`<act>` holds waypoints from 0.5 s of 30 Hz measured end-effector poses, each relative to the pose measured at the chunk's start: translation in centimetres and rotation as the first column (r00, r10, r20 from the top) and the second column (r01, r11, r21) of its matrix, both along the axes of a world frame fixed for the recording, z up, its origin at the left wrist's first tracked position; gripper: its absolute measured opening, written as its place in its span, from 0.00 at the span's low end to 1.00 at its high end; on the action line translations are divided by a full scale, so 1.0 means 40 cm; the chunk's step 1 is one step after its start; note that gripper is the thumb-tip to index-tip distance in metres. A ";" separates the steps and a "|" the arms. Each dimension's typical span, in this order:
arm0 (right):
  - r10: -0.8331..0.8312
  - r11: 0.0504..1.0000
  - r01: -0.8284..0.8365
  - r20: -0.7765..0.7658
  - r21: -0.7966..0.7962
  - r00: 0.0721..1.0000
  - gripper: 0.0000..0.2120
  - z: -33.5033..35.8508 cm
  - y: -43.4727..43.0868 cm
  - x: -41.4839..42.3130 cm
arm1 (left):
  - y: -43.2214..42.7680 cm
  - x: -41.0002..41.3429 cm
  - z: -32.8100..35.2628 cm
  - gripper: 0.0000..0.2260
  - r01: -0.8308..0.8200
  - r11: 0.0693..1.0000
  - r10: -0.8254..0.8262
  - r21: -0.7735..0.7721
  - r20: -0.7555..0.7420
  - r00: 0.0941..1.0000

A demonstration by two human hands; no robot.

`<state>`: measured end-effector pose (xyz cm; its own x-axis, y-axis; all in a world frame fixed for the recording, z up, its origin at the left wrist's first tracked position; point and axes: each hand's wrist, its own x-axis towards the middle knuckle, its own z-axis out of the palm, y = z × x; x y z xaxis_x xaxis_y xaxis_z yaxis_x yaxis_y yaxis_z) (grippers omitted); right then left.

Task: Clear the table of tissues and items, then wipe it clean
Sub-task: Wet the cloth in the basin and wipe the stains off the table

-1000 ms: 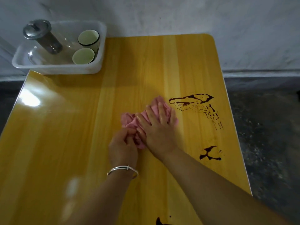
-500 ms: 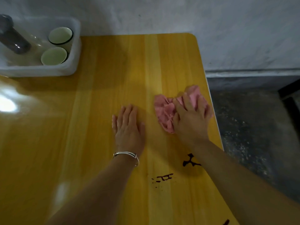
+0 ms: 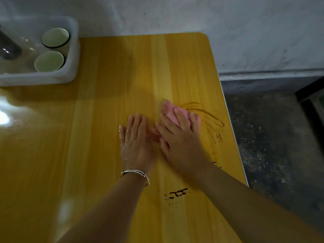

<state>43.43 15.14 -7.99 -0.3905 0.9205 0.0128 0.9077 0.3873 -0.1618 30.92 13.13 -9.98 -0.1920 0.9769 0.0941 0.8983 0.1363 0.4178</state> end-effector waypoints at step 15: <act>0.031 1.000 -0.031 -0.097 -0.001 0.995 0.23 0.006 0.011 -0.036 | -0.010 -0.009 0.019 0.28 -0.004 0.999 -0.001 0.040 0.127 0.992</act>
<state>42.00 15.59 -7.74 -0.4160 0.9080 0.0497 0.8752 0.4146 -0.2494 30.55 12.74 -9.21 -0.2060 0.9726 0.1081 0.8374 0.1180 0.5337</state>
